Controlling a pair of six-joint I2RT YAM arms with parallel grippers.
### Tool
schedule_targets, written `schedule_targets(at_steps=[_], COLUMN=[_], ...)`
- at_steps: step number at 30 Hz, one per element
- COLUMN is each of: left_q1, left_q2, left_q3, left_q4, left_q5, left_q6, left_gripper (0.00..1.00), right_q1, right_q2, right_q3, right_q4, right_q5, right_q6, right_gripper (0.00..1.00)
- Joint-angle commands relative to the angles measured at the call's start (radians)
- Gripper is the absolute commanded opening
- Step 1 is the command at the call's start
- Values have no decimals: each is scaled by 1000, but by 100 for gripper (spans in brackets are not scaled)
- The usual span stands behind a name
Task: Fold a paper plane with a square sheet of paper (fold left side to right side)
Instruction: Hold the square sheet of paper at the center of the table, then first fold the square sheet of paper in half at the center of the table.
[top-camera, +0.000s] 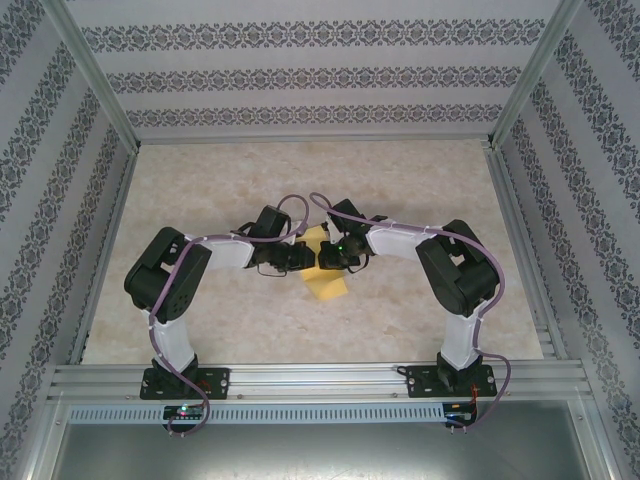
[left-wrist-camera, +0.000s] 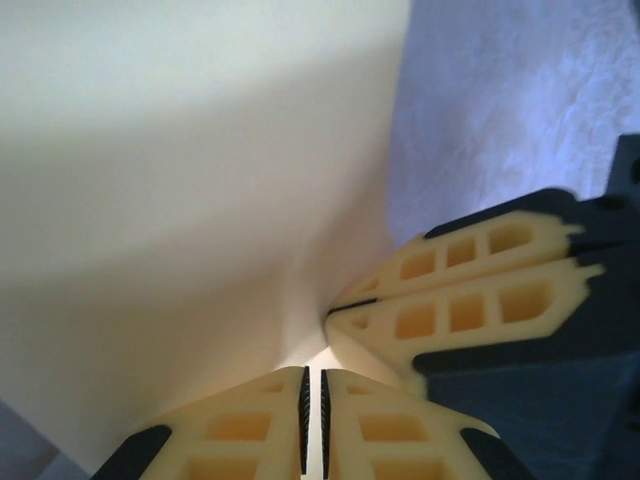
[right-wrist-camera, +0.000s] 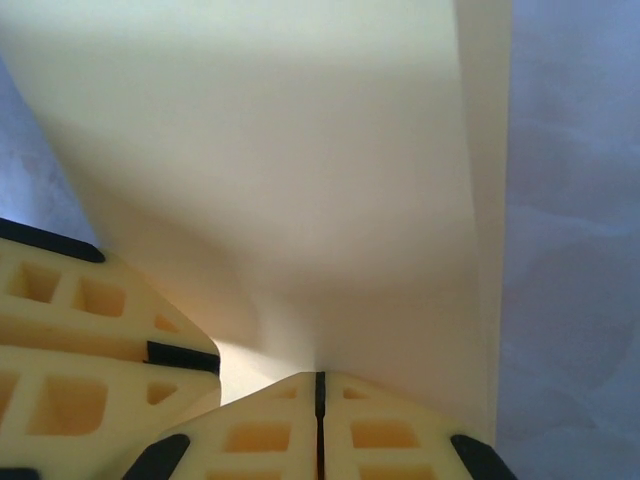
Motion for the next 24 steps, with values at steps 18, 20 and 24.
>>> schedule_targets(at_steps=[18, 20, 24], left_q1=[114, 128, 147], left_q2=[75, 85, 130], left_q3=[6, 32, 115], left_q4=[51, 44, 15], left_q5=[-80, -80, -77], left_q6=[-11, -6, 10], left_gripper=[12, 12, 13], right_q1=[-2, -2, 0], right_q2=[49, 51, 56], right_q3=[-14, -14, -17], right_q4=[-116, -114, -112], right_q5=[67, 66, 62], right_q6=[-32, -30, -29], right_gripper=[7, 7, 7])
